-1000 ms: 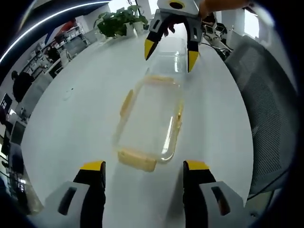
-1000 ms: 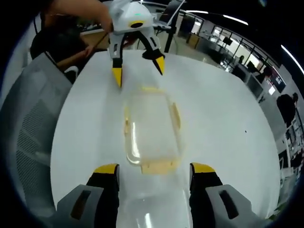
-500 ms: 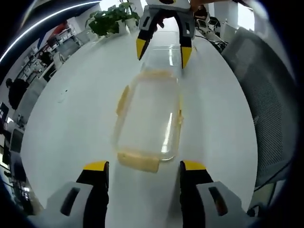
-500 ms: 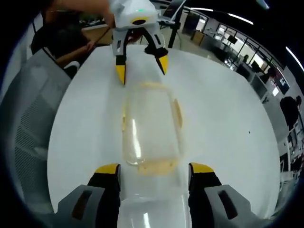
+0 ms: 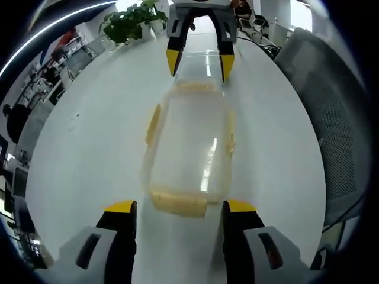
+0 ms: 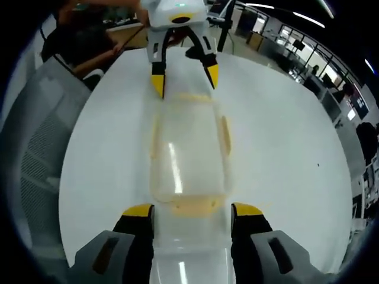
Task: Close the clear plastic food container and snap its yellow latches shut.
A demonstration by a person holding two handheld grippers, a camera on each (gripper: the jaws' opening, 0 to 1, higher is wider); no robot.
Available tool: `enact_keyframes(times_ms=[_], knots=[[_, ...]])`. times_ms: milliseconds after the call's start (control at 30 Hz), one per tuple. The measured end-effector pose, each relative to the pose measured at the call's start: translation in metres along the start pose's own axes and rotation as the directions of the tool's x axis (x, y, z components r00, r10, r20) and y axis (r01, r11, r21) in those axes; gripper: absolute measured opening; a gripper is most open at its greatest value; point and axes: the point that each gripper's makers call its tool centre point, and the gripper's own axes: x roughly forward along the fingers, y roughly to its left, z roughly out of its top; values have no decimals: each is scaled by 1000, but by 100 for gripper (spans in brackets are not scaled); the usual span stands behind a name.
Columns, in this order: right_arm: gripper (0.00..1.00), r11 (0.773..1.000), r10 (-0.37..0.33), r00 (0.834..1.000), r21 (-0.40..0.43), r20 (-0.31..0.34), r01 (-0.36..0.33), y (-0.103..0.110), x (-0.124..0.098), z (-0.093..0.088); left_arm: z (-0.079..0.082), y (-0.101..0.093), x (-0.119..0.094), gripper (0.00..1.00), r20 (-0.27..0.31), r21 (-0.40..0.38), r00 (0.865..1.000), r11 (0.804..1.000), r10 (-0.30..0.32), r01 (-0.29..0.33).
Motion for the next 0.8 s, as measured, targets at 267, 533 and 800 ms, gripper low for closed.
enact_keyframes(times_ms=[267,533,800], knots=[[51,1000,28,999,0,-16,-28,2,5,-4,-1,4,2,56,-10,26,1000,1000,-14,15],[51,999,44,998,-27,-34,-45,4,12,-6,-3,6,4,53,-7,12,999,999,-47,47],[51,998,49,998,-35,-45,-51,3,16,-7,-3,4,8,52,-8,34,998,997,-69,69]])
